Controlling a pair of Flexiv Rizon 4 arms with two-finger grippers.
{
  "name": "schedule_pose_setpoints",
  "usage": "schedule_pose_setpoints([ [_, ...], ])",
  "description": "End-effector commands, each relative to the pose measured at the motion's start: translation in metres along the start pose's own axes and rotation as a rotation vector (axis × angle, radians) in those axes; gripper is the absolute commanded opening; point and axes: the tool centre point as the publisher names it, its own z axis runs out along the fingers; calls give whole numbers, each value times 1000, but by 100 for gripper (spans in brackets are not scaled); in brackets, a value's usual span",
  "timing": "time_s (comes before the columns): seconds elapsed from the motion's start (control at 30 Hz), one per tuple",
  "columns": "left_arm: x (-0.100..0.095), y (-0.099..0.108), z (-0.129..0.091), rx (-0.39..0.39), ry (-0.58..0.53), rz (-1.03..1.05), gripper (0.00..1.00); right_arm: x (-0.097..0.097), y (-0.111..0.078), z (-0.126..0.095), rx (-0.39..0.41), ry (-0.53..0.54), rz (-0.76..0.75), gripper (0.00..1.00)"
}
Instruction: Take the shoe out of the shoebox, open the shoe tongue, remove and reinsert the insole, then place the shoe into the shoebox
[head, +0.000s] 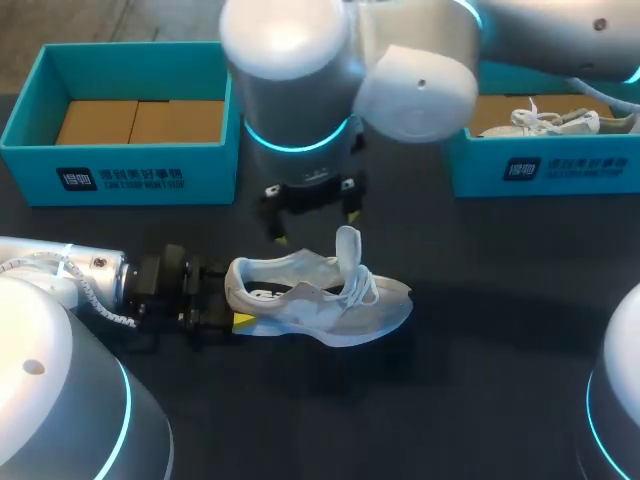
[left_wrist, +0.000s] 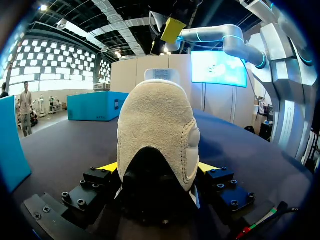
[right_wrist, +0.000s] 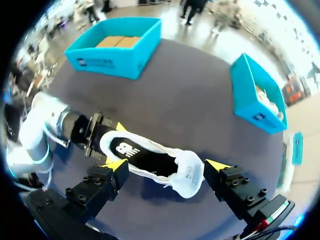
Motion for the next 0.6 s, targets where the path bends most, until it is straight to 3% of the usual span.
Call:
schedule_pose_setpoints([
  [0.03, 0, 2, 2, -3, -2, 0, 0, 13, 6, 2, -26, 37, -471, 100],
  [0.4, 0, 2, 2, -3, -2, 0, 0, 13, 4, 9, -100, 331, -807, 100],
  [0.6, 0, 2, 2, -3, -2, 0, 0, 13, -4, 16, -58, 359, -961, 100],
])
